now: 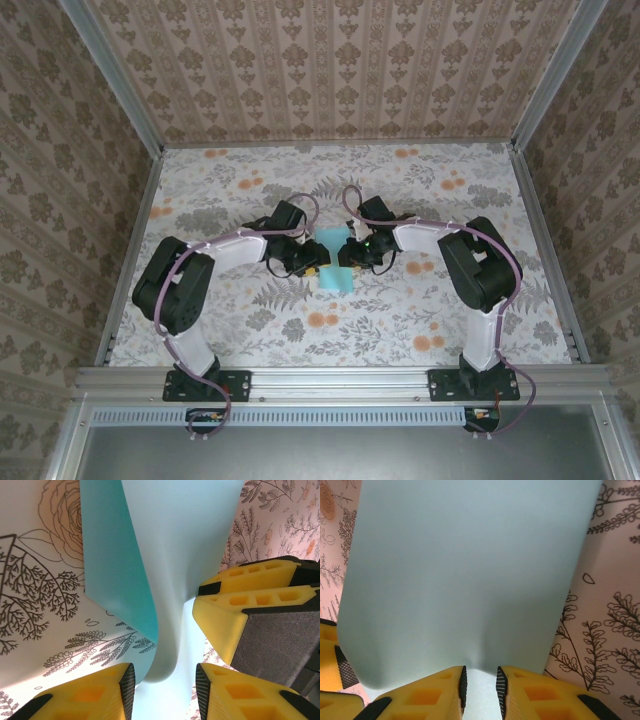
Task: Fold a paper plane with a square sheet of paper (fold left side to right side)
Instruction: Third fold the triangle at the center of the table.
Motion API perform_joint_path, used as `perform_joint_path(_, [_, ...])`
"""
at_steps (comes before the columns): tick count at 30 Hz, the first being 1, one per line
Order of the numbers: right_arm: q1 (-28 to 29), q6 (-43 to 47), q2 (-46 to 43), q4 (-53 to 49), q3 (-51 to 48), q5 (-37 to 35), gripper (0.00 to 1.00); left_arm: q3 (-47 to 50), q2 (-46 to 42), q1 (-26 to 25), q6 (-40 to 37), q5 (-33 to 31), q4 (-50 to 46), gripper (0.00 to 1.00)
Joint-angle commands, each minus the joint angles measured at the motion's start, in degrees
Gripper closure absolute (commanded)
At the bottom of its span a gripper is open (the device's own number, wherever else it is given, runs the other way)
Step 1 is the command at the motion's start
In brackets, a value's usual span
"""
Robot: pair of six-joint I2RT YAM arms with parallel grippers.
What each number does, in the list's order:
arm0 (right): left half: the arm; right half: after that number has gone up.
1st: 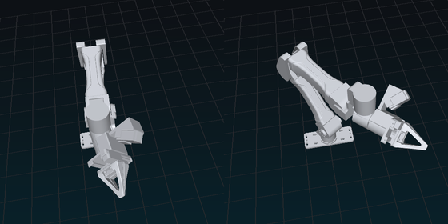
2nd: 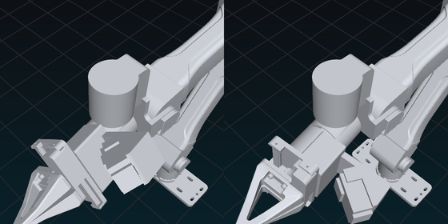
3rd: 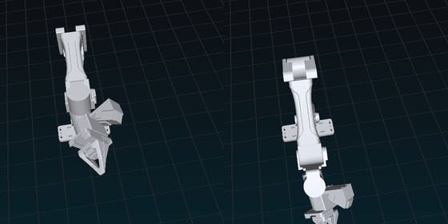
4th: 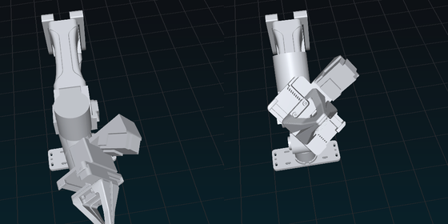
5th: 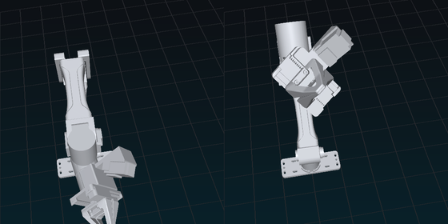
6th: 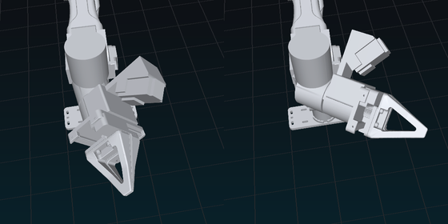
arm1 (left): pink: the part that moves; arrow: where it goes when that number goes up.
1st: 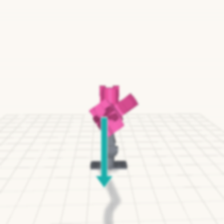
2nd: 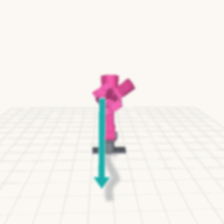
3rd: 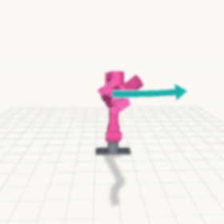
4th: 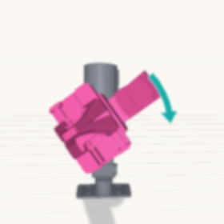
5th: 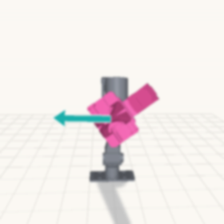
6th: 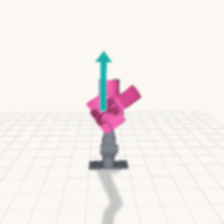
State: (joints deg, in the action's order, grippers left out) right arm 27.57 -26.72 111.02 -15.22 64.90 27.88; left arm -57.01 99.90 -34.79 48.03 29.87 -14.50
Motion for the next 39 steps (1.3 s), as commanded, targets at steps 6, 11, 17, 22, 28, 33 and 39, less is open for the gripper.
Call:
perform_joint_path(6, [-0.33, 1.48, 2.51, -2.32, 0.11, -1.97, 0.72, 2.01, -2.27, 0.33, 1.51, 1.38, 0.04, 0.60])
perform_joint_path(11, [-0.33, 1.50, 2.64, -2.28, 0.13, -1.90, 0.72, 2.98, -3.02, 0.16, 3.09, 2.60, 3.26, 0.58])
perform_joint_path(17, [-0.30, 1.54, 2.79, -2.27, 0.20, -1.94, 0.71, 3.38, -3.50, 0.16, 4.06, 2.98, 5.26, 0.58])
perform_joint_path(22, [-0.41, 1.60, 2.79, -2.29, 0.24, -1.91, 0.71, 3.64, -4.42, 0.08, 4.26, 2.81, 5.27, 0.56])
perform_joint_path(28, [-0.43, 1.59, 2.77, -2.32, 0.22, -1.94, 0.71, 3.98, -4.12, -0.02, 4.97, 3.54, 6.73, 0.54])
perform_joint_path(33, [-0.46, 1.67, 2.76, -2.33, 0.19, -1.93, 0.70, 4.15, -4.10, -0.20, 5.57, 4.23, 7.40, 0.52])
perform_joint_path(39, [-0.41, 1.64, 2.88, -2.33, 0.24, -1.95, 0.69, 4.69, -3.98, -0.37, 5.67, 4.03, 7.14, 0.51])
